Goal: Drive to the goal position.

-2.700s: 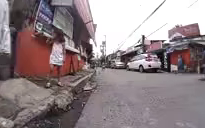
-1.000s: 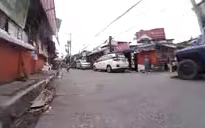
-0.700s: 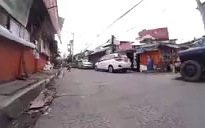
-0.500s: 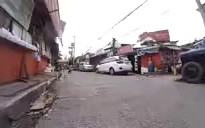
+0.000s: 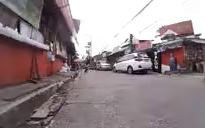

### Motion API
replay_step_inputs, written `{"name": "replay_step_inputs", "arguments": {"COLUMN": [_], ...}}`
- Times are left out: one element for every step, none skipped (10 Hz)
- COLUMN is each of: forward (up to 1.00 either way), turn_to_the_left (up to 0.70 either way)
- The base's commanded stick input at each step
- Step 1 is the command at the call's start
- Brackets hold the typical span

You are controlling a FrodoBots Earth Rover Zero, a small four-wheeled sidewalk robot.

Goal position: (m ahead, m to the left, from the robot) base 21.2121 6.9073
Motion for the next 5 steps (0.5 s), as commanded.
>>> {"name": "replay_step_inputs", "arguments": {"forward": [1.00, 1.00, 1.00, 1.00, 1.00], "turn_to_the_left": [0.00, -0.19, -0.27, -0.27, -0.18]}}
